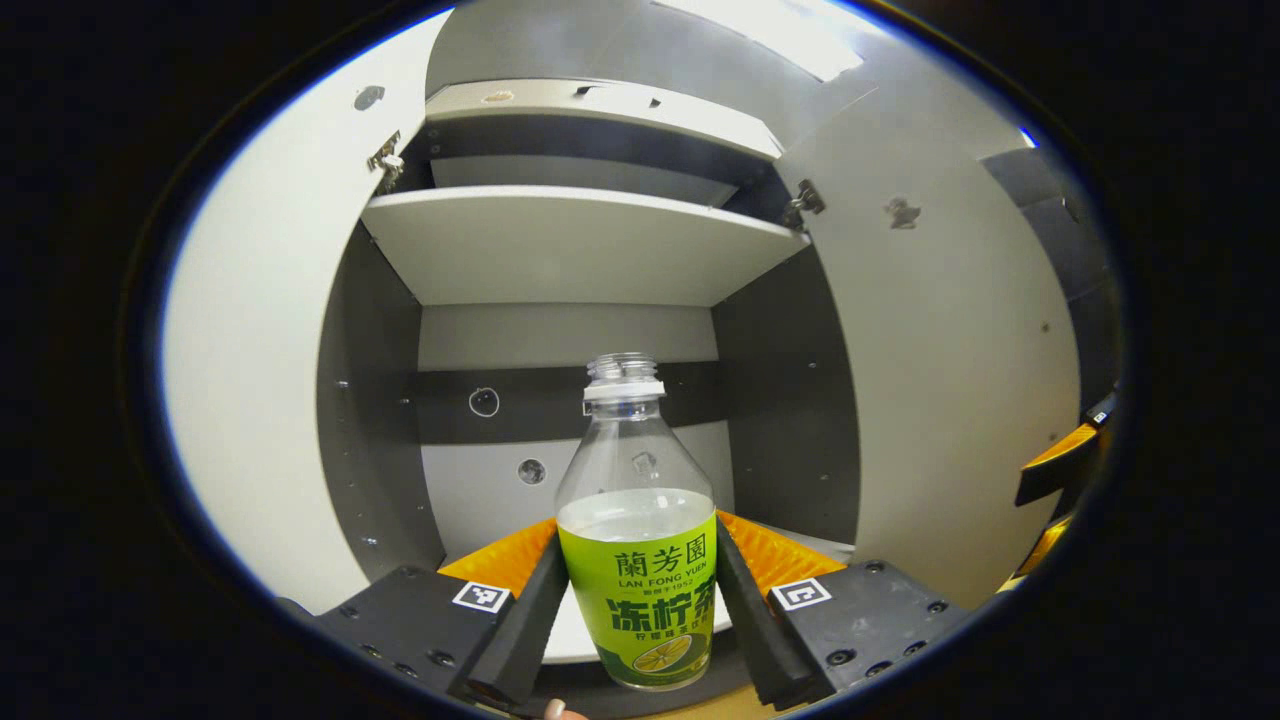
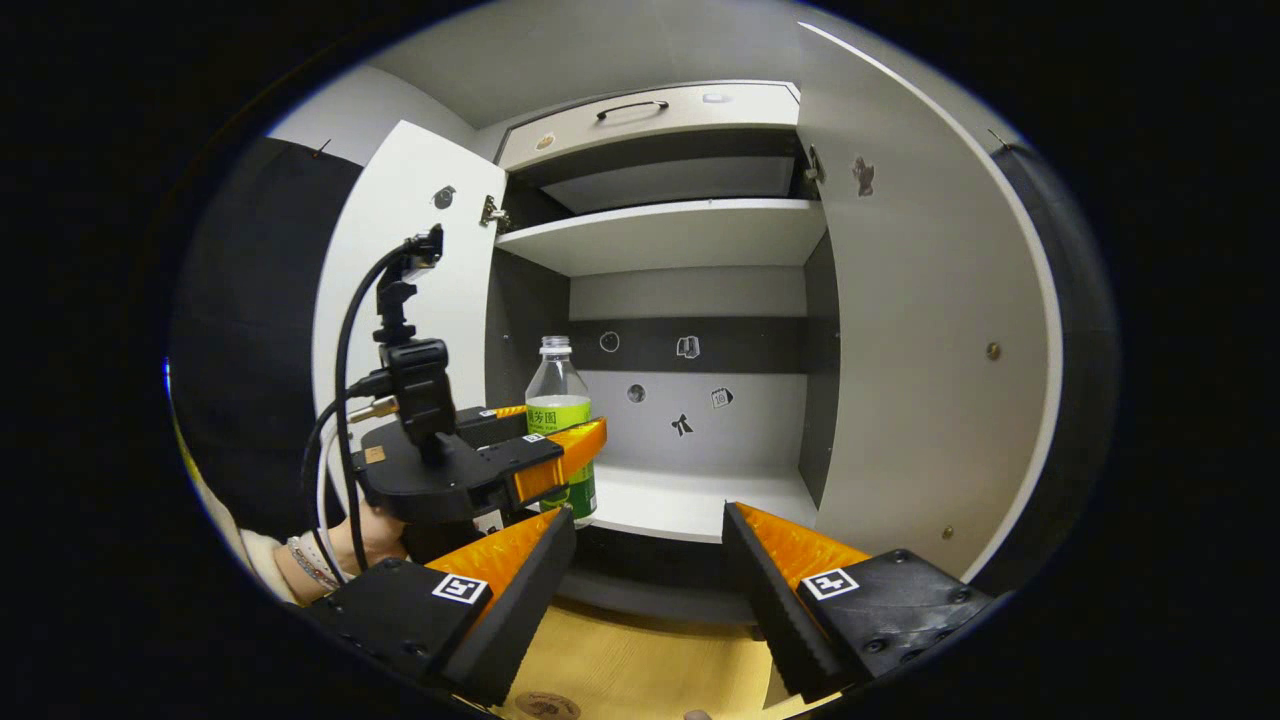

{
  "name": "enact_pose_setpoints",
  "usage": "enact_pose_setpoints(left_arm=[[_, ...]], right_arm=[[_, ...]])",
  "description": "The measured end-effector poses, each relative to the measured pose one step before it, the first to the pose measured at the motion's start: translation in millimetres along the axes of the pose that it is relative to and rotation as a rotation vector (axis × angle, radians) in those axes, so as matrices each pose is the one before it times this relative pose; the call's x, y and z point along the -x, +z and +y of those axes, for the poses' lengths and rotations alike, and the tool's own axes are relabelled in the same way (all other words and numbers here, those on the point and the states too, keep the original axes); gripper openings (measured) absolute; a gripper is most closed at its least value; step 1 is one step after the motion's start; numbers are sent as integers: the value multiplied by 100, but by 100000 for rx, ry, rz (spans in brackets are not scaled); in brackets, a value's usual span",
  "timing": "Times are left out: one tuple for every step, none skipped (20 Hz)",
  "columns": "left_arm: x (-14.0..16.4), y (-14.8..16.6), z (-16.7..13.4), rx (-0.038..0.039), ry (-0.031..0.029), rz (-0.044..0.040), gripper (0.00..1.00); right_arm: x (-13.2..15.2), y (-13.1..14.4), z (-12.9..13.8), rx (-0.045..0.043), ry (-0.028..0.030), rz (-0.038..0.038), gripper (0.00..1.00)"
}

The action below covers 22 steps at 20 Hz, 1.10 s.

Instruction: Grasp the bottle in the cabinet with the left hand and place it on the coaster, then close the right door with the right hand and the left door with the left hand.

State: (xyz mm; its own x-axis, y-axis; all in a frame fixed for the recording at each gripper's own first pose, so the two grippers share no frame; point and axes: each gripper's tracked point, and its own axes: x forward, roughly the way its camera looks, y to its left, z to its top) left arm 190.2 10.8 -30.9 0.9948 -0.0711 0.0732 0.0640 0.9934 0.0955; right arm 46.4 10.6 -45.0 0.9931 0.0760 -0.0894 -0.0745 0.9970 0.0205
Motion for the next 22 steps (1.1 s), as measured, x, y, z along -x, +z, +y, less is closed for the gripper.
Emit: enact_pose_setpoints(left_arm=[[1487,-22,-242,187,-167,715,80],[1496,101,-464,281,-835,482,80],[1480,17,-554,523,-1029,303,80],[1450,-7,-520,465,-989,358,80],[1274,-230,-501,288,-950,602,80],[1266,-279,-506,183,-816,746,80],[1194,-395,-426,275,-791,255,80],[981,-467,-568,815,-1293,367,81],[869,-601,-659,1620,-1602,132,80],[745,-673,-367,2156,-1595,116,80],[669,-877,-448,2126,-1111,693,80],[640,-979,-466,1654,-329,1185,80],[577,-1227,-350,946,295,1883,81],[392,-1045,-378,-41,-34,1082,81],[322,-971,-534,-632,-462,522,81],[310,-979,-376,-1134,-167,633,80],[203,-1145,-293,-1137,-42,735,81],[224,-940,-340,-610,-1,143,81],[238,-923,-445,55,143,59,81],[248,-931,-311,381,924,84,81],[140,-1027,-444,108,394,726,81],[272,-1013,-395,-519,795,454,81]], right_arm=[[910,290,390,183,-952,-702,98],[925,263,350,164,-1149,-839,98],[837,71,181,106,-1332,-249,98],[933,-75,218,201,-1582,175,98],[845,-15,146,318,-1175,51,98],[975,-23,110,617,-1598,-58,98],[872,-45,-15,789,-1565,-9,98],[715,6,-34,961,-1611,-164,98],[603,-68,-119,1147,-1493,-317,94],[477,-44,-150,1277,-1293,-125,98],[293,-139,-121,1313,-879,186,98],[173,-276,-127,1107,-505,737,98],[146,-260,-113,688,24,821,98],[73,-141,-141,405,115,321,98],[90,-91,-336,100,-337,-404,98],[83,-26,-421,-352,-369,-478,98],[96,-129,-285,-783,264,-418,98],[143,-303,-208,-791,564,-173,98],[164,-387,-344,-372,588,170,98],[123,-524,-370,45,750,580,98],[41,-690,-423,307,609,1227,98],[168,-753,-386,188,822,1255,98]])
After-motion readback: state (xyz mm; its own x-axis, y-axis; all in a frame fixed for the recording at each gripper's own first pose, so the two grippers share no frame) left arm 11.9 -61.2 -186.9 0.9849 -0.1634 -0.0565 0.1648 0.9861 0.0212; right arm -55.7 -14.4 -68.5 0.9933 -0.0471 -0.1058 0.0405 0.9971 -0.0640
